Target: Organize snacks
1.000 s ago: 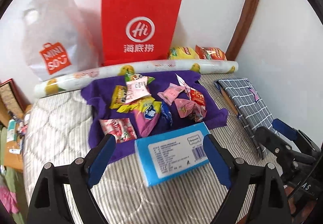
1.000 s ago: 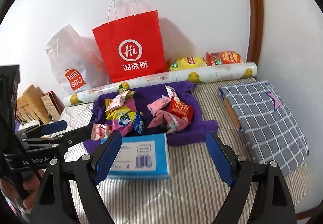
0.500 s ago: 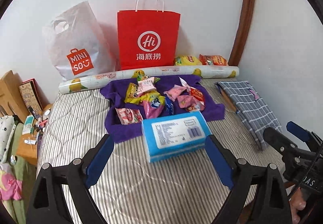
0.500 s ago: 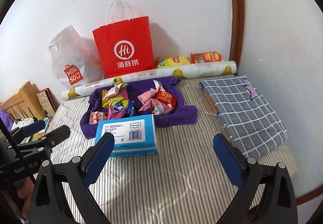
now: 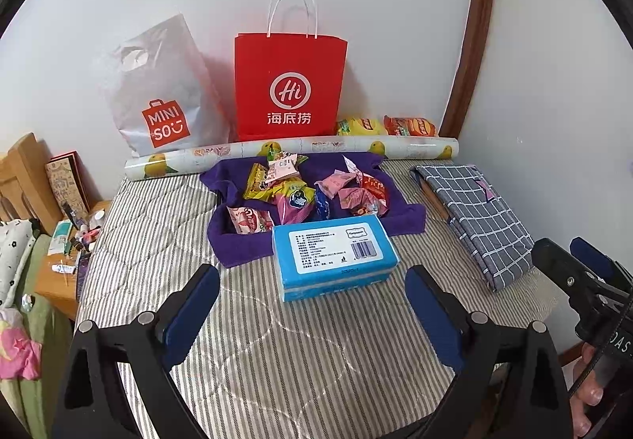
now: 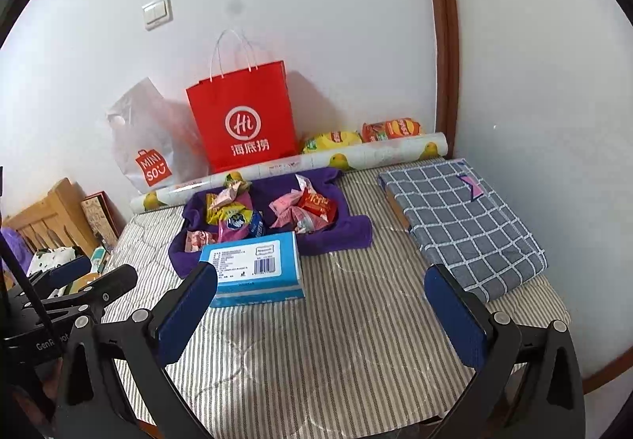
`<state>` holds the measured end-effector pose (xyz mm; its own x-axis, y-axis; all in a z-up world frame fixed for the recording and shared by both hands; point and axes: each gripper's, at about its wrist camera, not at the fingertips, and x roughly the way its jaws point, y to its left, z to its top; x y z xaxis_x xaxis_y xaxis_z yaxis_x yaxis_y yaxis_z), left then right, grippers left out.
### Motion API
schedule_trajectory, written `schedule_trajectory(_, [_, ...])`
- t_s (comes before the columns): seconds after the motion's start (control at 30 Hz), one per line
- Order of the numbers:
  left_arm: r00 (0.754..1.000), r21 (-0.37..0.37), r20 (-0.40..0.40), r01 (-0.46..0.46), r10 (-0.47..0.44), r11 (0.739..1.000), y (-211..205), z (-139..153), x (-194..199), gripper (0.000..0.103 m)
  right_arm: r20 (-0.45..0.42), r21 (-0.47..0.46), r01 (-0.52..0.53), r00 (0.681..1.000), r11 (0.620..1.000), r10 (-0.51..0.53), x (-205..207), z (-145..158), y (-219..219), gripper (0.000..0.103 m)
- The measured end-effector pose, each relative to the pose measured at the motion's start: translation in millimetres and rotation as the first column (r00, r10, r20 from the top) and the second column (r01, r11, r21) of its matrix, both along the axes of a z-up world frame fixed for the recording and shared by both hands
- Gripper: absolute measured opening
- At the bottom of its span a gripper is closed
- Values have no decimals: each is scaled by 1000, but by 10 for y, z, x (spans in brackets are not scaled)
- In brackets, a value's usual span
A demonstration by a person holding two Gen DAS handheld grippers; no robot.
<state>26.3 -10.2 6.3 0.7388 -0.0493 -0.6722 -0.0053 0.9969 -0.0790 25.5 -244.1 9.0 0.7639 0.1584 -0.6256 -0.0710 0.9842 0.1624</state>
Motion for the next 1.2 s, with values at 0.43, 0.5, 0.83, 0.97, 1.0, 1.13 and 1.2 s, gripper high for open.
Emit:
schedule_trajectory(0.43, [1000, 44, 17, 6, -7, 999, -125, 84, -41, 95, 8, 12, -10, 1000, 1000, 10, -21, -8, -19, 103])
schedule_trajectory(0.5, [1000, 50, 18, 8, -9, 999, -142, 93, -44, 95, 7, 12, -6, 1000, 1000, 6, -27, -3, -23, 103])
schedule_trajectory(0.83, [999, 62, 29, 14, -16, 998, -201, 144, -82, 95, 15, 25, 4, 1000, 1000, -5, -53, 30, -76, 103])
schedule_trajectory(0.97, [1000, 64, 28, 13, -15, 998, -213, 146, -88, 95, 16, 26, 2, 1000, 1000, -3, -59, 34, -80, 103])
schedule_trajectory(1.0, [1000, 64, 28, 13, -15, 998, -215, 148, -89, 95, 16, 24, 1, 1000, 1000, -1, -64, 37, -76, 103])
schedule_trajectory(1.13, [1000, 65, 27, 11, -13, 998, -214, 148, -89, 95, 18, 19, -5, 1000, 1000, 4, -65, 42, -54, 103])
schedule_trajectory(1.2, [1000, 65, 27, 11, -13, 998, -210, 146, -92, 95, 19, 19, -6, 1000, 1000, 6, -66, 44, -47, 103])
